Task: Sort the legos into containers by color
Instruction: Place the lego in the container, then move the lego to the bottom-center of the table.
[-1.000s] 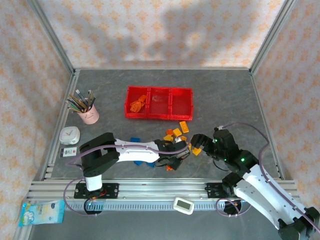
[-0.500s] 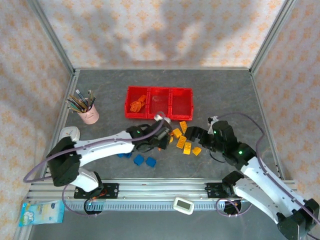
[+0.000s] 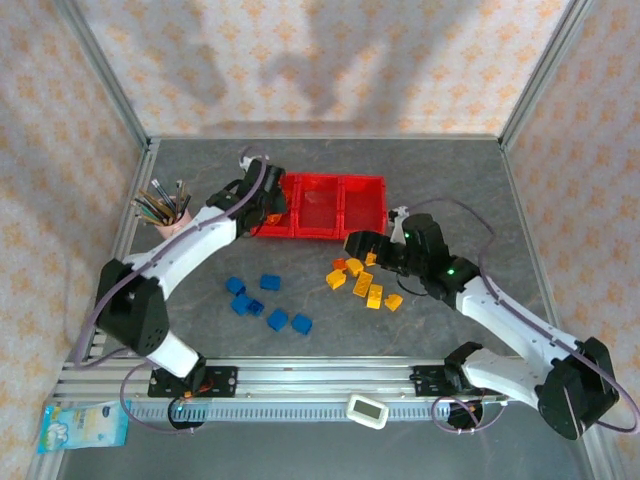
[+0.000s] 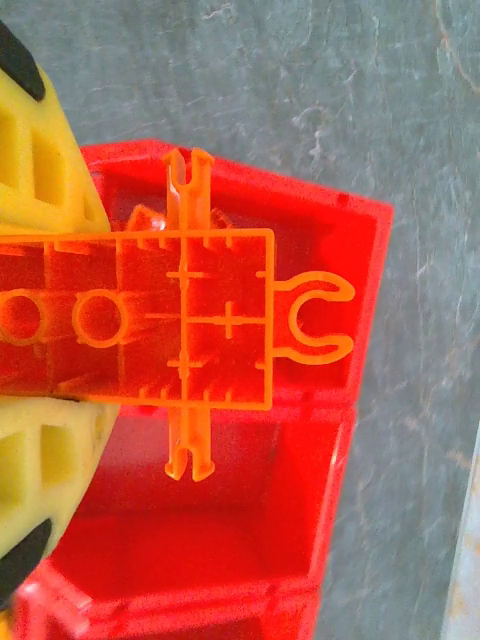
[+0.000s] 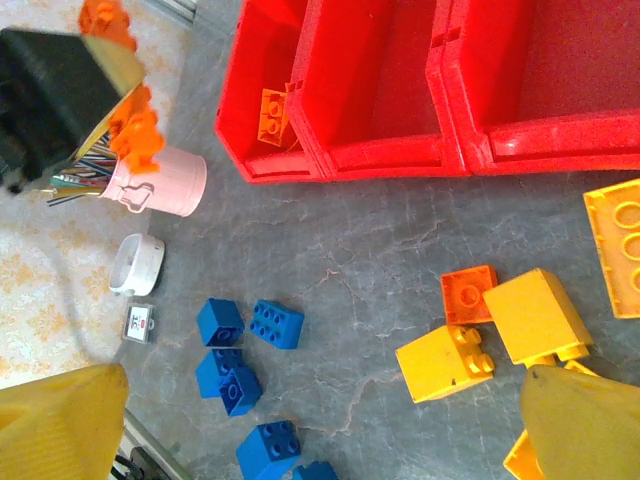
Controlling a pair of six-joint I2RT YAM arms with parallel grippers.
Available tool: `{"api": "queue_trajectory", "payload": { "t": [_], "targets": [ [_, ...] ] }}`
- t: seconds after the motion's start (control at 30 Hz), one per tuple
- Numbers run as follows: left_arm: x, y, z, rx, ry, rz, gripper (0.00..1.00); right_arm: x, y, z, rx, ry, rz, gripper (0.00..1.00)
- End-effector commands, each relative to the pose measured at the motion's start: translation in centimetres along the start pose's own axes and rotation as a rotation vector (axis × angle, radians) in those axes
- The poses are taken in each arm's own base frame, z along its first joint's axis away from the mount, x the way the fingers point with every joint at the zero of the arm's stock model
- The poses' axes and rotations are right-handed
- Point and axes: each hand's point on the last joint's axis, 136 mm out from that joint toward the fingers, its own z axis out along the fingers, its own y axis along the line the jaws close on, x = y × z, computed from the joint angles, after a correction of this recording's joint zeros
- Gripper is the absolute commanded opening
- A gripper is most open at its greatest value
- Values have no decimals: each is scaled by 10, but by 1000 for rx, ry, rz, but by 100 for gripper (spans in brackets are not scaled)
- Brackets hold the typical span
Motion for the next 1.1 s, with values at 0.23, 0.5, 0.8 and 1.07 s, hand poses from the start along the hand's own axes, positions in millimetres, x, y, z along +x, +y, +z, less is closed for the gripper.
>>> {"api": "queue_trajectory", "payload": {
  "t": [0.23, 0.5, 0.8, 1.07],
  "targets": [
    [-26, 7, 84, -65, 54, 3, 33, -19, 11, 10, -24, -45, -51, 100],
    [-25, 12, 92, -95, 77, 20, 52, -24, 6, 8, 17, -62, -62, 100],
    [16, -37, 28, 69, 90, 112, 56, -13, -15, 6, 101, -32, -45, 100],
    [111, -84, -6, 200, 215, 263, 60, 0, -49, -4, 197, -15, 25, 100]
  ]
}}
